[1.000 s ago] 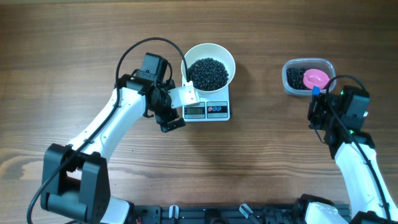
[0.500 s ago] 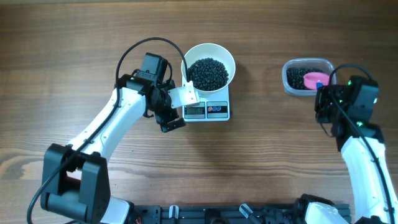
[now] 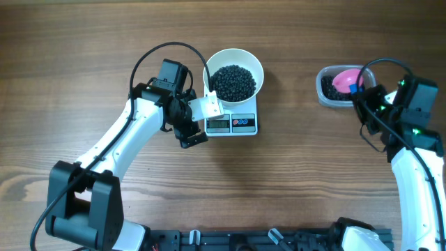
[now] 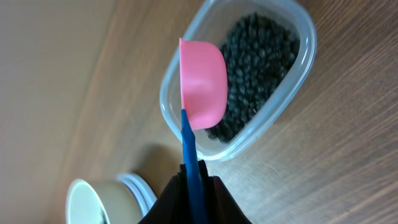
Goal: Scoop item into bowl and weigh 150g on scale
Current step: 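Grasp the blue handle of the pink scoop with the right gripper, then lift the scoop and carry it over the white bowl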
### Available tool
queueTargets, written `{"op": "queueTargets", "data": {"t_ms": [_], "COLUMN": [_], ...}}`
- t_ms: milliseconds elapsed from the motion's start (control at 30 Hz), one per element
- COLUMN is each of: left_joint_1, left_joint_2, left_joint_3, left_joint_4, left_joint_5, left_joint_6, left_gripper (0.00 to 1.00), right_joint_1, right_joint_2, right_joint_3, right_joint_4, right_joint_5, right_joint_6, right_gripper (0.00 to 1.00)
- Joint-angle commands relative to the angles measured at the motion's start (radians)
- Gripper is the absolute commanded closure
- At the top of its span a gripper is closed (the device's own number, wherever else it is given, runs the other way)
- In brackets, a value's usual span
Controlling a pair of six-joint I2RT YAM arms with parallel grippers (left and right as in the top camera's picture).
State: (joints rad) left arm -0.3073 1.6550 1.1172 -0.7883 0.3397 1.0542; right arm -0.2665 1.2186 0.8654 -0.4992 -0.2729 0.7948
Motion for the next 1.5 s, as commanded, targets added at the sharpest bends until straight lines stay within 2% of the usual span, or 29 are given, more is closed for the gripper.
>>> {"op": "queueTargets", "data": {"t_ms": [0,300,433,567,667,767,900,1000,1167,1267,1367,1467], "left_joint_1": [-0.003,-0.003,-0.003,-0.003,-0.003,-0.003,-0.003,-0.003,-0.003,-0.003,-0.003,-0.003], "left_joint_2": [0.01,0.01,0.01,0.01,0.01,0.01,0.01,0.01,0.01,0.01,0.01,0.01], "left_joint_3": [-0.004,-0.004,-0.004,-0.004,-0.004,-0.004,-0.004,-0.004,-0.004,-0.004,-0.004,-0.004], "left_joint_4": [-0.001,0.0,0.0,-0.001,-0.001,-0.001,0.0,-0.001,0.0,0.0,-0.001,-0.001], "left_joint_5": [0.019,0.019,0.019,0.019,0.019,0.019,0.019,0.019,0.019,0.019,0.019,0.019], "left_joint_6": [0.016,0.016,0.016,0.016,0.016,0.016,0.016,0.016,0.016,0.016,0.016,0.016], "left_gripper": [0.0,0.0,0.0,0.0,0.0,0.0,0.0,0.0,0.0,0.0,0.0,0.0], "right_joint_1": [-0.004,-0.021,-0.043,-0.043,-0.037,0.007,0.13,0.239,0.353,0.355,0.325,0.292], "right_joint_2": [-0.011,-0.011,-0.011,-0.011,0.024,0.097,0.225,0.332,0.456,0.462,0.462,0.462], "right_joint_3": [0.053,0.311,0.394,0.417,0.417,0.417,0.417,0.417,0.417,0.416,0.417,0.418], "right_joint_4": [-0.046,-0.245,-0.246,-0.058,0.175,0.304,0.32,0.319,0.319,0.315,0.318,0.381], "right_joint_5": [-0.039,0.094,0.069,-0.124,-0.308,-0.424,-0.44,-0.461,-0.46,-0.461,-0.461,-0.461], "right_joint_6": [-0.209,-0.574,-0.636,-0.621,-0.529,-0.478,-0.49,-0.587,-0.581,-0.569,-0.48,-0.488], "right_gripper": [0.96,0.96,0.96,0.96,0.96,0.96,0.96,0.96,0.96,0.96,0.96,0.96]}}
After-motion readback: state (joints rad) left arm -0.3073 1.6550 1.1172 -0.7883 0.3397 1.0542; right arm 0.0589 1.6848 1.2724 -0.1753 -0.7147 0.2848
